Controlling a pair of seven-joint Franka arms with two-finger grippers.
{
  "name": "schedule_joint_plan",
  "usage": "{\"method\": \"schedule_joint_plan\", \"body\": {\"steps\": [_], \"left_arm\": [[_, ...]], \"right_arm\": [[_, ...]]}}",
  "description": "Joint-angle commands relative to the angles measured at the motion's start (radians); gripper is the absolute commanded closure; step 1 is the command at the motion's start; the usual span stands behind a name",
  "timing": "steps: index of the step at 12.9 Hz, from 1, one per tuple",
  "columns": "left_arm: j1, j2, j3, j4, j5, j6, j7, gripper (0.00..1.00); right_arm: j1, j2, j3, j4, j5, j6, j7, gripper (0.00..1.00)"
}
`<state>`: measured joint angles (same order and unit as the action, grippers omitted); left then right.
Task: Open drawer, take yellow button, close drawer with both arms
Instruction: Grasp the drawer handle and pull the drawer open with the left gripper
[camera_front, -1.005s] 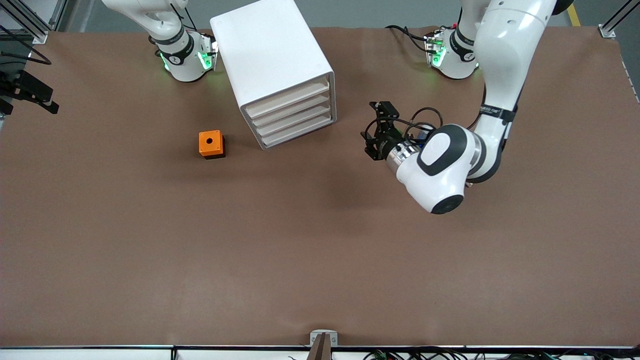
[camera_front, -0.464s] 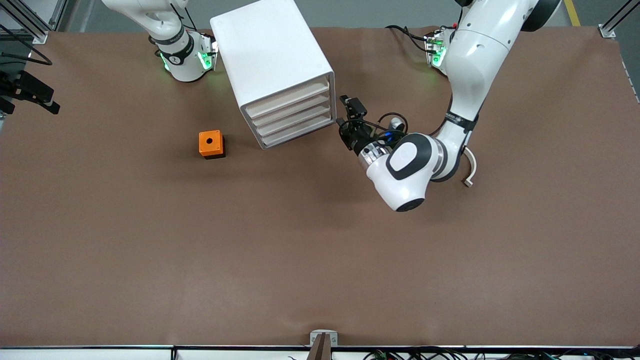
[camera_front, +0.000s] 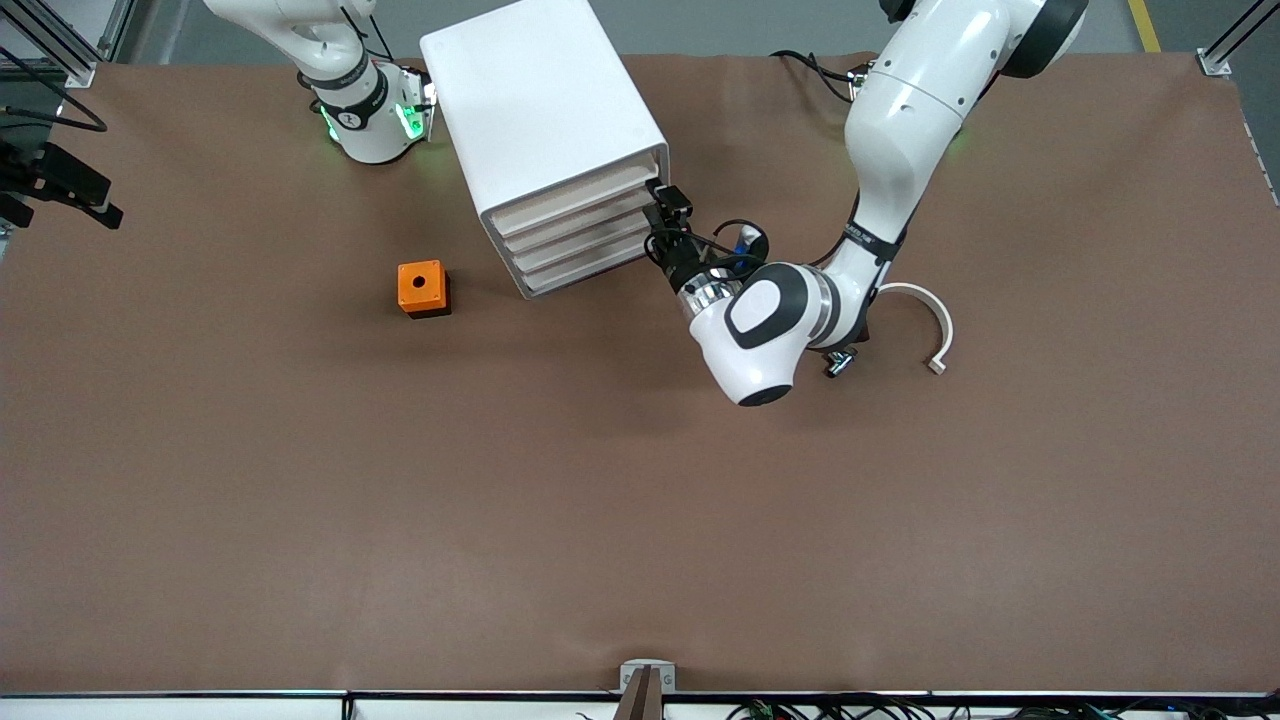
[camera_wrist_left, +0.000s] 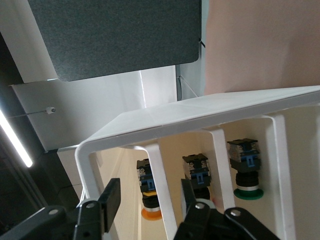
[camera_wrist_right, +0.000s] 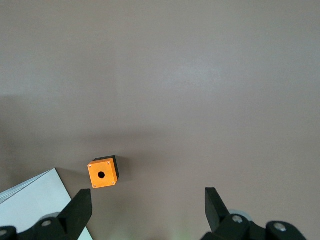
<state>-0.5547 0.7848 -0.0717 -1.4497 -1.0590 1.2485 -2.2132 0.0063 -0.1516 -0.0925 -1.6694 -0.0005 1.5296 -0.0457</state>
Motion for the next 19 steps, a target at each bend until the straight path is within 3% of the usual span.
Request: {"method": "schedule_joint_plan", "body": {"steps": [1, 8, 14, 19], "left_arm": [[-0.025, 0.01, 0.009, 0.025, -0.033, 0.008, -0.036, 0.44], [-0.088, 0.019, 0.013, 0.011, -0.024, 0.012, -0.08, 0.58], [-0.109, 0.027, 0.013, 0.0, -0.024, 0.037, -0.148, 0.9], [-0.058, 0.024, 0.015, 0.005, -0.033, 0.035, -0.146, 0.94]], "right_arm": [[-0.015, -0.032, 0.011, -0.029, 0.013, 0.001, 0.015, 0.0], [-0.017, -0.031, 0.011, -0.029, 0.013, 0.004, 0.015, 0.0], [-0.015, -0.031, 0.011, -0.029, 0.013, 0.004, 0.013, 0.0], [-0.015, -0.023, 0.013, 0.002, 0.01, -0.014, 0.015, 0.0]]}}
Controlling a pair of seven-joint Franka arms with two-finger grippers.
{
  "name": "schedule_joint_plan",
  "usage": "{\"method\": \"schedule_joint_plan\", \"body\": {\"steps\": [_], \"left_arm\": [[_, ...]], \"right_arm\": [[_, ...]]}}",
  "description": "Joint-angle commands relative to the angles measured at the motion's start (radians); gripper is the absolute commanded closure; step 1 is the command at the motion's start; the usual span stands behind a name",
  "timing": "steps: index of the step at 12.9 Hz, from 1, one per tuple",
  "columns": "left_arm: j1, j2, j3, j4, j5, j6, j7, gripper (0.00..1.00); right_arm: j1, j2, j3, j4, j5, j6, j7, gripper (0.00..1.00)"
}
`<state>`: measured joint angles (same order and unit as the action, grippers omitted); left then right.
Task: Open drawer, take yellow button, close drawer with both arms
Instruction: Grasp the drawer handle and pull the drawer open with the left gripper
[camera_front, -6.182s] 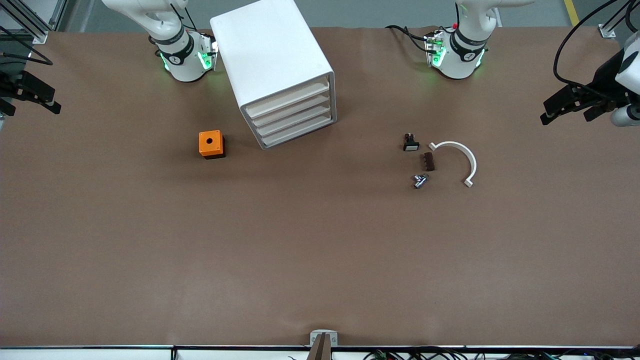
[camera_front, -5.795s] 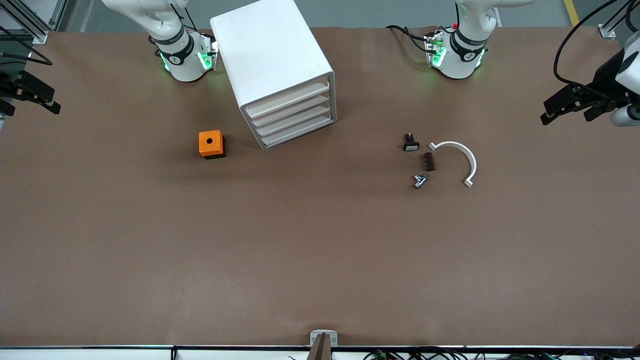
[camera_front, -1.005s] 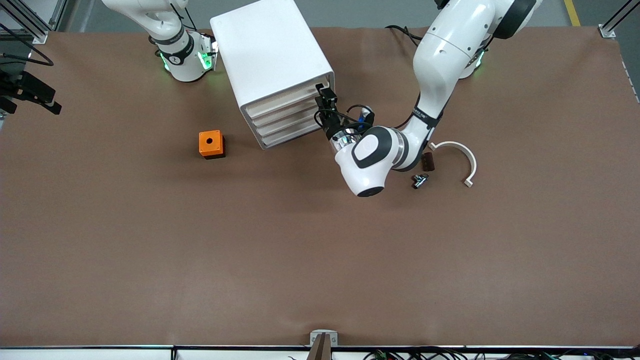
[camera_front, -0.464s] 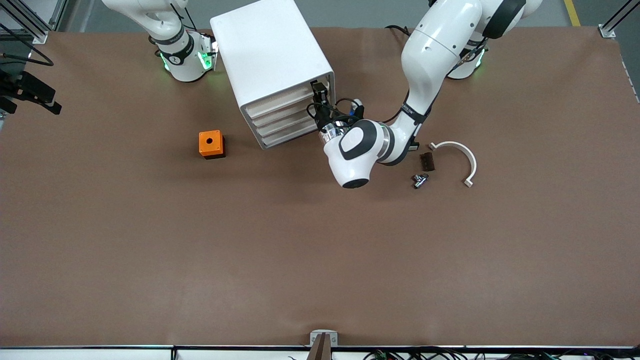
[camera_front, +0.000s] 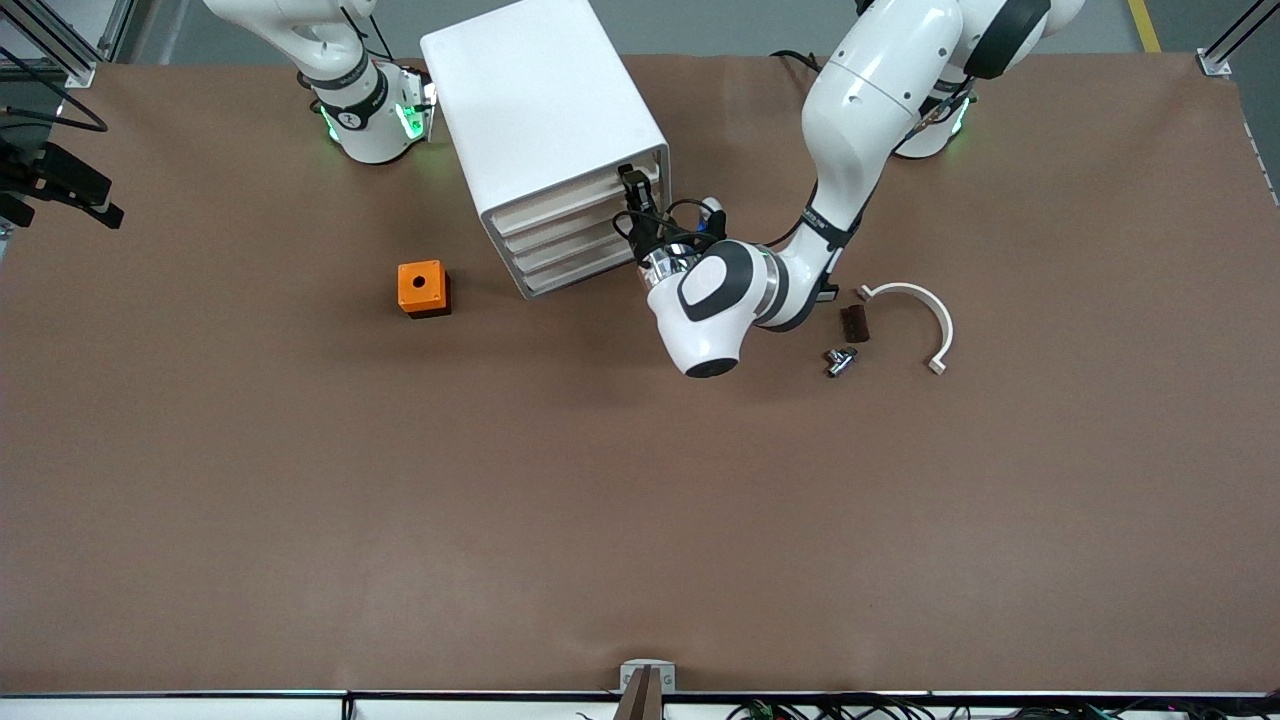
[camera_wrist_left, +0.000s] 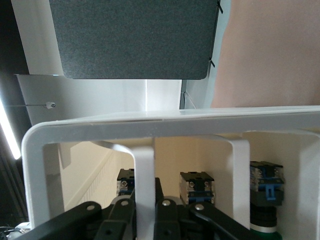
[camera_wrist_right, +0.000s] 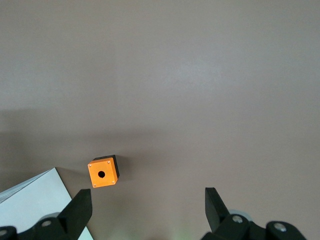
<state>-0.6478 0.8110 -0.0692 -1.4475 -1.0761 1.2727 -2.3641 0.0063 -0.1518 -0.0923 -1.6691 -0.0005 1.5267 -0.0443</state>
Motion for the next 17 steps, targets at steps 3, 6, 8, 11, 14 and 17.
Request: {"method": "schedule_joint_plan", "body": {"steps": [3, 6, 8, 11, 14, 17], "left_arm": [[0.092, -0.001, 0.012, 0.004, -0.019, 0.011, 0.006, 0.93], [0.152, 0.0, 0.012, 0.004, -0.019, 0.011, 0.006, 0.92], [0.186, 0.0, 0.014, 0.006, -0.018, 0.011, 0.006, 0.91], [0.214, 0.005, 0.016, 0.007, -0.015, 0.014, 0.008, 0.89], [0.215, 0.002, 0.016, 0.009, -0.019, 0.036, 0.028, 0.64], [0.217, -0.007, 0.014, 0.038, -0.018, 0.039, 0.159, 0.09]], "right_arm": [[-0.022, 0.038, 0.011, 0.011, -0.006, -0.014, 0.008, 0.0], [-0.023, 0.154, 0.009, 0.035, -0.007, 0.019, -0.002, 0.0], [-0.026, 0.26, 0.009, 0.071, -0.01, 0.012, 0.0, 0.0], [-0.011, 0.261, 0.012, 0.065, -0.016, 0.009, 0.035, 0.0], [0.076, 0.25, 0.017, 0.066, 0.013, -0.04, 0.278, 0.0], [0.211, 0.225, 0.017, 0.062, 0.081, -0.048, 0.581, 0.0]]}}
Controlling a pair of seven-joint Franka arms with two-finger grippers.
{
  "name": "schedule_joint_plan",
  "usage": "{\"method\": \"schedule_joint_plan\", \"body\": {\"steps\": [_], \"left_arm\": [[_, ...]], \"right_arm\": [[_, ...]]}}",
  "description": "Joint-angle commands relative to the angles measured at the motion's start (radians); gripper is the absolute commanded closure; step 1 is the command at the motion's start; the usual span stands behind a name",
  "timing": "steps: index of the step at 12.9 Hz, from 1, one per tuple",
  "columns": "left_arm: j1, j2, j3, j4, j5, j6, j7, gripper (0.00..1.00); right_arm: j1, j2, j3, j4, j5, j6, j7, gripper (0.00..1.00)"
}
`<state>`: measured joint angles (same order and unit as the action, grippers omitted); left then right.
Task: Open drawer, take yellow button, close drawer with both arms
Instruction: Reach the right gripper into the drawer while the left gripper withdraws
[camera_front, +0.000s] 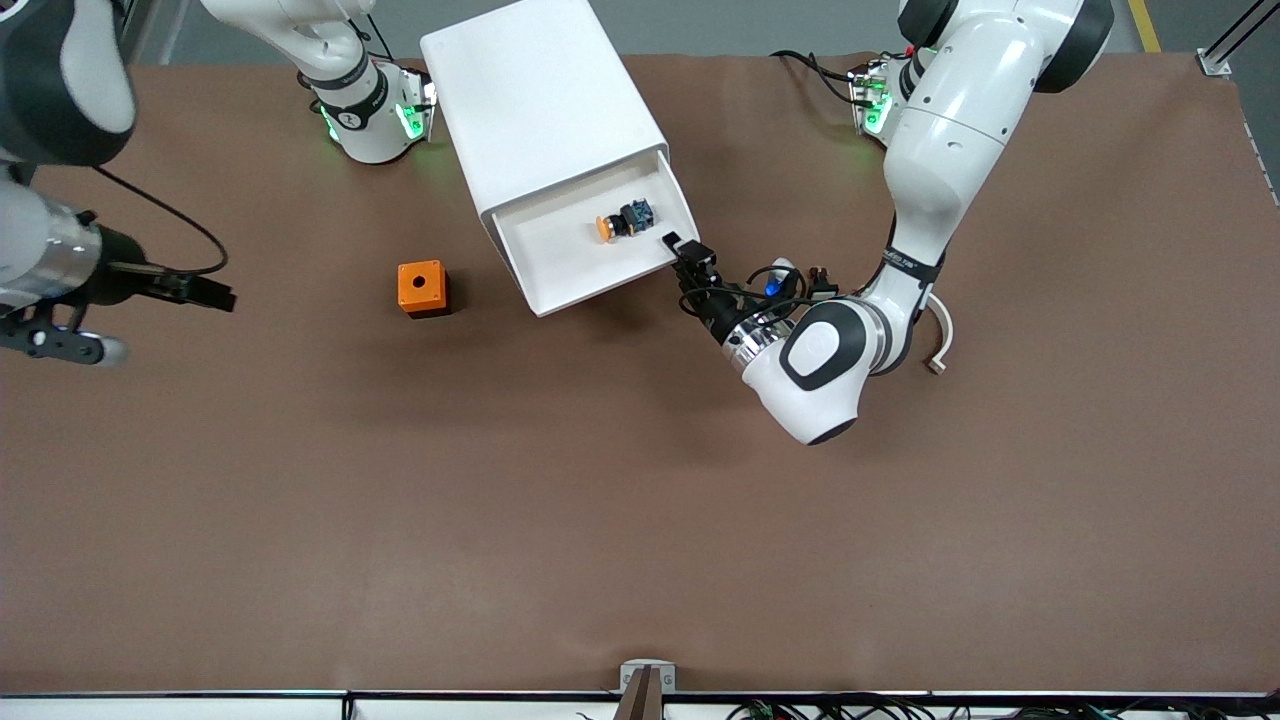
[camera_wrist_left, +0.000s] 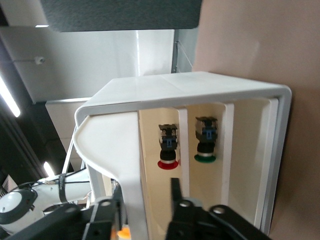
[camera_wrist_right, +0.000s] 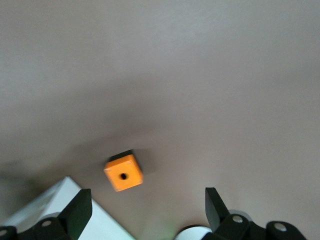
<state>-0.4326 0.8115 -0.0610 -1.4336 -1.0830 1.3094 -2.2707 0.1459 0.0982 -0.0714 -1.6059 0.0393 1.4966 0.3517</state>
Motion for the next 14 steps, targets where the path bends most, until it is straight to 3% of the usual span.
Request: {"method": "schedule_joint_plan", "body": {"steps": [1, 3, 7, 11, 14], "left_arm": [[0.003, -0.008, 0.007, 0.038, -0.009, 0.002, 0.103, 0.0], [0.017, -0.009, 0.007, 0.064, -0.006, 0.002, 0.182, 0.0], [0.044, -0.011, 0.015, 0.122, 0.009, -0.001, 0.616, 0.0], [0.034, -0.015, 0.036, 0.148, 0.171, 0.014, 1.042, 0.01], [0.032, -0.074, 0.026, 0.148, 0.316, 0.144, 1.216, 0.01]], "right_arm": [[0.12, -0.029, -0.002, -0.002, 0.056, -0.016, 0.292, 0.0], [0.24, -0.032, -0.002, -0.002, 0.057, -0.003, 0.488, 0.0], [0.501, -0.02, -0.004, -0.009, 0.057, 0.097, 0.925, 0.0], [0.673, 0.037, -0.004, -0.049, 0.054, 0.233, 1.235, 0.0], [0.751, 0.107, -0.005, -0.048, 0.044, 0.329, 1.424, 0.0]]}}
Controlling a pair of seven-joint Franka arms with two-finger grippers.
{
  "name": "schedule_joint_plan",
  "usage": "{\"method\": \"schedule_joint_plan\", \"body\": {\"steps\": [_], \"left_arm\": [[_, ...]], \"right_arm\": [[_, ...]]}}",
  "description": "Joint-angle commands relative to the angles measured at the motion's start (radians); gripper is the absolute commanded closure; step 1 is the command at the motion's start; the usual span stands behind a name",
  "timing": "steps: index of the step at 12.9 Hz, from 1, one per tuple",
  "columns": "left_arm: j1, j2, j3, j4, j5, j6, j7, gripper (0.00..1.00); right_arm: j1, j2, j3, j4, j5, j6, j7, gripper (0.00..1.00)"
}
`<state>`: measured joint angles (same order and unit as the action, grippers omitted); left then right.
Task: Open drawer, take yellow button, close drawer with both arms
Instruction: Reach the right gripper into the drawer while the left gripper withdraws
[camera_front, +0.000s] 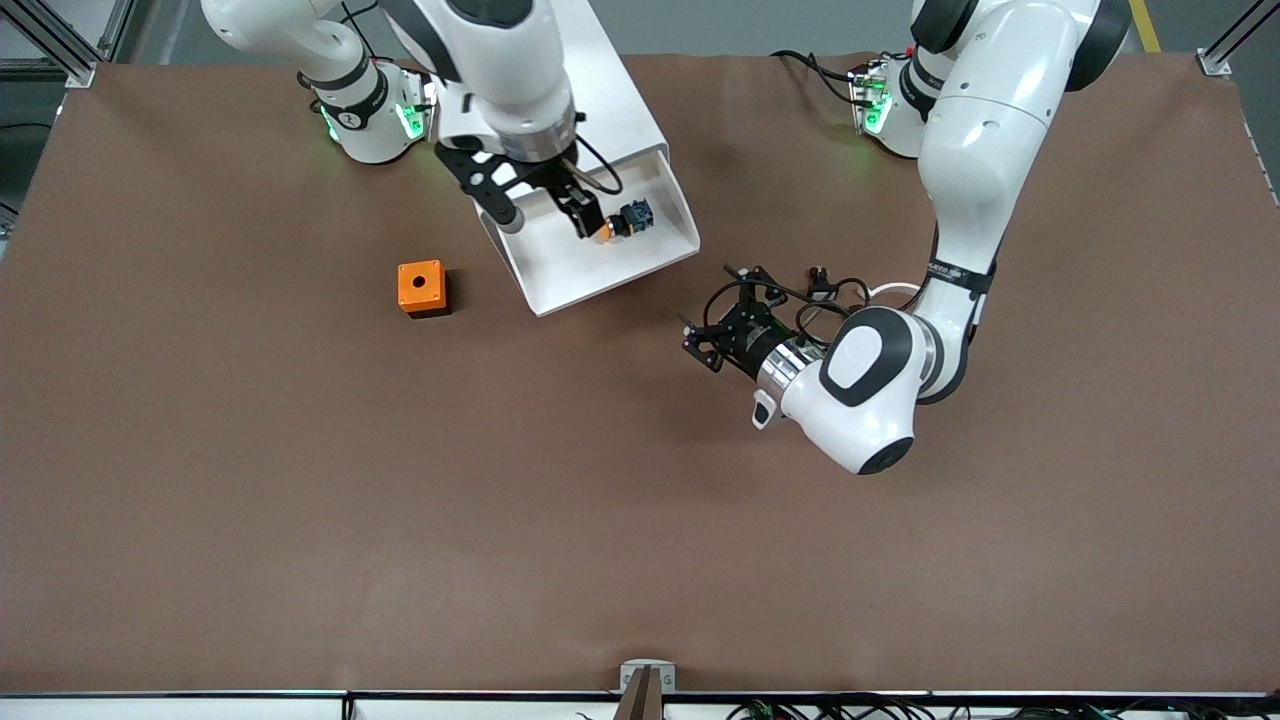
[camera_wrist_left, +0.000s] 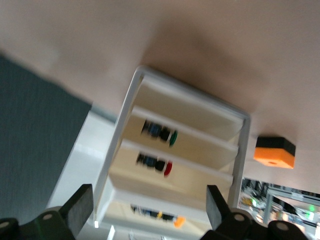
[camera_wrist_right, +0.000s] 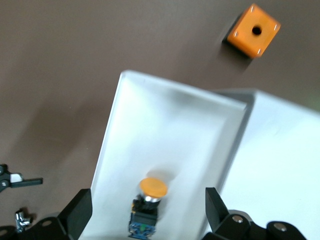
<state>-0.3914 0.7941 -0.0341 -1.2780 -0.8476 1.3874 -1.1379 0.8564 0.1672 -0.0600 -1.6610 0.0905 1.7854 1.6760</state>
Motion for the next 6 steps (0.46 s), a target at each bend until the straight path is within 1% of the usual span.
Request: {"method": "schedule_joint_plan", "body": {"steps": [1, 4, 6], "left_arm": [[-0.013, -0.073, -0.003, -0.011, 0.119, 0.12, 0.099, 0.01], [-0.056, -0.119, -0.007, -0.015, 0.287, 0.29, 0.103, 0.01], [-0.09, -0.154, -0.012, -0.029, 0.379, 0.369, 0.103, 0.01]], "right_arm": [[0.059, 0.06, -0.017, 0.009, -0.009, 0.061, 0.141, 0.0], [0.096, 0.109, -0.017, 0.01, -0.018, 0.104, 0.256, 0.01], [0.107, 0.126, -0.017, 0.012, -0.025, 0.115, 0.296, 0.02]]}}
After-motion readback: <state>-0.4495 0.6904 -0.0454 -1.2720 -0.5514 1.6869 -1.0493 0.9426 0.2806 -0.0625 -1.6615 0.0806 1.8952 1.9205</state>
